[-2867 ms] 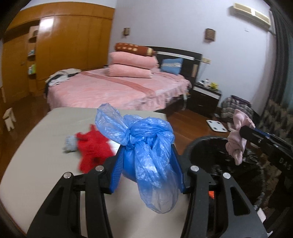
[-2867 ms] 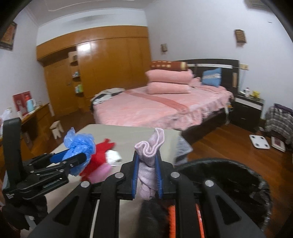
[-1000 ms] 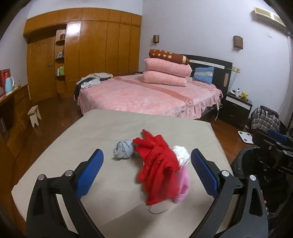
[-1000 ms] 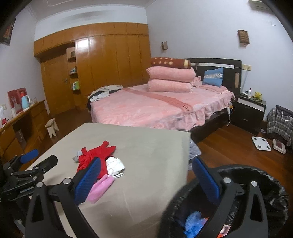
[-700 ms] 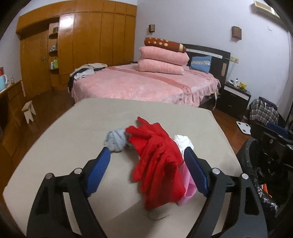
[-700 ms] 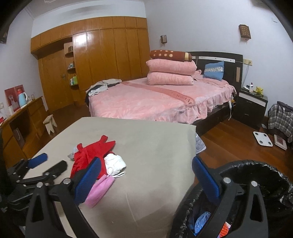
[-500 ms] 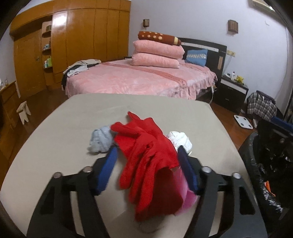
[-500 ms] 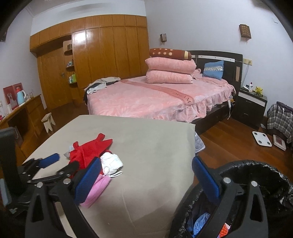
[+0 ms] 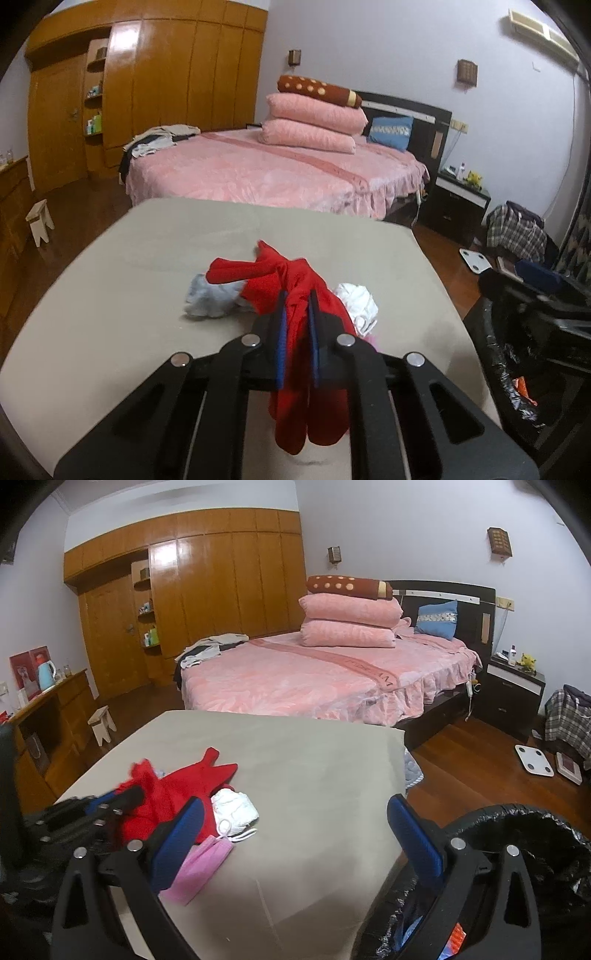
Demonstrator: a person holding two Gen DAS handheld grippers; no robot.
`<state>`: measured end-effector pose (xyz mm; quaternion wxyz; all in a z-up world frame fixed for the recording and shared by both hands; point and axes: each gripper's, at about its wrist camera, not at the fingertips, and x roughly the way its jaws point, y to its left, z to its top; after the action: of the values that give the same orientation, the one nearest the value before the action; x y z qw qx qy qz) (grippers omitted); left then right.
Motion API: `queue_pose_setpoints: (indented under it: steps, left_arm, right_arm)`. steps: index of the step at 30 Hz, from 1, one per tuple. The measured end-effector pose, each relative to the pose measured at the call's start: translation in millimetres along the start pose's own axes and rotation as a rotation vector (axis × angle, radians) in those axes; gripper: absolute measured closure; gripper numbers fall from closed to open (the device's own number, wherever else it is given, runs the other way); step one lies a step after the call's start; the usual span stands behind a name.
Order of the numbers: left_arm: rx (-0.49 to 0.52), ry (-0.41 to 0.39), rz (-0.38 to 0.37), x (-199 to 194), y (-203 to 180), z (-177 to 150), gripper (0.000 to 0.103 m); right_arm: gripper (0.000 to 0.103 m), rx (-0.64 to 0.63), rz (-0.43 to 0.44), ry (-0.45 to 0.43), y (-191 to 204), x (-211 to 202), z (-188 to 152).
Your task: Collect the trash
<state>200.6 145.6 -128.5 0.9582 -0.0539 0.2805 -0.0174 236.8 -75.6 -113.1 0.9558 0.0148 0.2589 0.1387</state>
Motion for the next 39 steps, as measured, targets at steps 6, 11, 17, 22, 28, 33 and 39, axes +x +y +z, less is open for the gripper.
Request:
queue_pose_setpoints:
  steps: [6, 11, 17, 22, 28, 33, 39]
  left_arm:
    - [-0.009, 0.009, 0.058, -22, 21, -6, 0.094]
    - [-0.021, 0.058, 0.105, -23, 43, -19, 0.094]
    - [-0.037, 0.093, 0.122, -22, 59, -31, 0.089]
    - [-0.056, 0.094, 0.124, -22, 66, -32, 0.088]
    - [-0.062, 0.099, 0.118, -19, 67, -34, 0.072]
    - [-0.07, 0.08, 0.106, -19, 62, -32, 0.041]
    - [-0.051, 0.097, 0.094, -1, 48, -26, 0.021]
  right_arm:
    - [0.006, -0.005, 0.019, 0.009, 12, 5, -3]
    - [0.006, -0.016, 0.05, 0.051, 33, 16, -15]
    - [0.006, -0.053, 0.087, 0.107, 62, 28, -33]
    - [0.013, -0.089, 0.107, 0.169, 79, 41, -46]
    - [0.049, -0.093, 0.143, 0.255, 80, 54, -57]
    - [0.085, -0.092, 0.132, 0.26, 70, 49, -56]
    - [0.091, -0.091, 0.116, 0.227, 58, 39, -47]
